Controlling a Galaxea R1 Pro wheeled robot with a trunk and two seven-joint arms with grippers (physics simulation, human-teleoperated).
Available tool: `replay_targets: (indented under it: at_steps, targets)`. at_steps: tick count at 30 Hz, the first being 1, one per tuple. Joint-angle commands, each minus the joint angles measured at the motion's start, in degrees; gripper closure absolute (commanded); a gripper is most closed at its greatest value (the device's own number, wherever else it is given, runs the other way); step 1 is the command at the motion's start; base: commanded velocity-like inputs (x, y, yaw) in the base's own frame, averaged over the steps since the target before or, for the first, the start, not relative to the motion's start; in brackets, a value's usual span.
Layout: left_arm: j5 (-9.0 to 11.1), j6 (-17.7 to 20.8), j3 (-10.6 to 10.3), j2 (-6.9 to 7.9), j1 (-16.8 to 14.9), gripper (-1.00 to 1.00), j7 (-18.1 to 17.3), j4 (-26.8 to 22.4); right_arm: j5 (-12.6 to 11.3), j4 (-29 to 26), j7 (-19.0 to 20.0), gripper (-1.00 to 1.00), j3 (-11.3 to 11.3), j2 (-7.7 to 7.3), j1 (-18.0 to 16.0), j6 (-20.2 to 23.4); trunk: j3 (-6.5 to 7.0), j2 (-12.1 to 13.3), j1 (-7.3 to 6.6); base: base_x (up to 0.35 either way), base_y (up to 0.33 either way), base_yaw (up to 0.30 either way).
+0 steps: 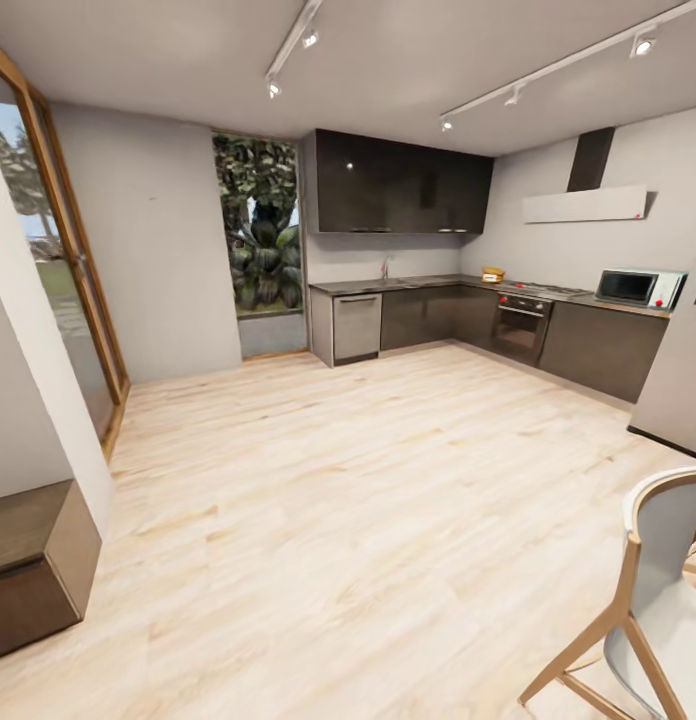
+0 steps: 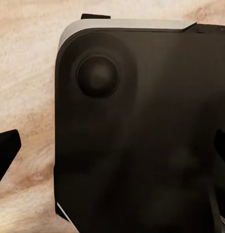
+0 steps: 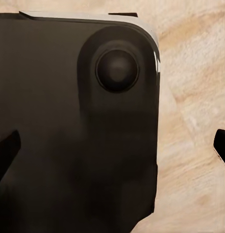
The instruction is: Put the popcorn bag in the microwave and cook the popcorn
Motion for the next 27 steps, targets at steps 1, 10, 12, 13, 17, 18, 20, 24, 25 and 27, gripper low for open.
replay_targets:
  at_steps: [1, 10, 12, 13, 17, 18, 20, 24, 25, 27]
  targets:
    - [0.34, -0.07, 0.10, -0.01, 0.00, -1.00, -0.02, -0.03, 0.05, 0.00, -0.02, -1.00, -0.09, 0.01, -0.01, -0.17, -0.05, -0.02, 0.03, 0.299, 0.000, 0.000]
    - [0.33, 0.00, 0.10, 0.00, 0.00, -1.00, -0.11, -0.04, 0.17, 0.00, -0.02, -1.00, 0.25, -0.06, -0.01, -0.01, -0.05, -0.02, 0.03, 0.316, 0.051, 0.000]
    - [0.39, 0.04, 0.10, 0.00, 0.02, -1.00, -0.11, -0.01, 0.22, 0.00, -0.03, -1.00, 0.33, -0.04, -0.01, -0.01, -0.05, -0.02, 0.03, 0.319, 0.076, 0.000]
    - [0.40, 0.08, 0.10, 0.00, 0.01, -1.00, -0.11, 0.00, 0.22, 0.00, -0.04, -1.00, 0.36, -0.06, -0.01, -0.01, -0.05, -0.02, 0.03, 0.320, 0.076, 0.000]
    - [0.44, 0.13, 0.10, -0.08, 0.00, -1.00, -0.11, 0.03, 0.30, 0.00, -0.04, -1.00, 0.39, -0.08, -0.01, -0.05, -0.05, -0.02, 0.03, 0.320, 0.077, 0.000]
    - [0.49, 0.21, 0.07, -0.09, 0.00, -1.00, -0.07, 0.04, 0.31, 0.00, -0.04, -1.00, 0.39, -0.02, -0.01, -0.08, -0.05, -0.02, 0.03, 0.320, 0.077, 0.000]
    - [0.51, 0.37, 0.03, -0.09, 0.00, -1.00, -0.04, 0.05, 0.31, 0.00, -0.04, -1.00, 0.39, 0.01, -0.01, -0.09, -0.05, -0.02, 0.03, 0.321, 0.077, 0.000]
    - [0.59, 0.57, -0.05, -0.09, 0.00, -1.00, -0.03, 0.09, 0.39, 0.02, -0.04, -1.00, 0.32, 0.10, -0.01, -0.09, -0.05, -0.02, 0.03, 0.321, 0.077, 0.000]
    - [0.59, 0.58, -0.06, -0.09, 0.00, -1.00, -0.03, 0.11, 0.40, 0.01, -0.01, -1.00, 0.31, 0.10, -0.01, -0.09, -0.05, -0.02, 0.03, 0.322, 0.077, 0.000]
    - [0.60, 0.59, -0.07, -0.09, 0.00, -1.00, -0.03, 0.18, 0.40, 0.01, 0.00, -1.00, 0.31, 0.10, -0.01, -0.09, -0.05, -0.02, 0.03, 0.322, 0.077, 0.000]
